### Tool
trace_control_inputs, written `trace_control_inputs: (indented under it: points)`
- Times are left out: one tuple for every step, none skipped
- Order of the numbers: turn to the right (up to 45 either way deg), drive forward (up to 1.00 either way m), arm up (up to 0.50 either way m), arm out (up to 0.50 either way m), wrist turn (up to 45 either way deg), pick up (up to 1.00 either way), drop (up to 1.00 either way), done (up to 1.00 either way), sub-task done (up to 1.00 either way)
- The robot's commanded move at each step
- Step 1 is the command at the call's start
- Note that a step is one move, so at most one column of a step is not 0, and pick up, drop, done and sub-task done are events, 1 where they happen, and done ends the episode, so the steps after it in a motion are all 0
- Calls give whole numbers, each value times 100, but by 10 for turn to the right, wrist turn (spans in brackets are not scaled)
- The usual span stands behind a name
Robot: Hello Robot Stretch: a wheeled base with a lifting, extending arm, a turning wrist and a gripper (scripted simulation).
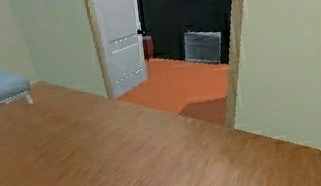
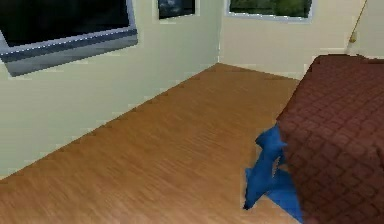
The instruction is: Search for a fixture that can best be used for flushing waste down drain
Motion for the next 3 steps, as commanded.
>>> trace_control_inputs:
  points:
    - [30, 0, 0, 0, 0, 0, 0, 0, 0]
    - [0, 100, 0, 0, 0, 0, 0, 0, 0]
    - [0, 100, 0, 0, 0, 0, 0, 0, 0]
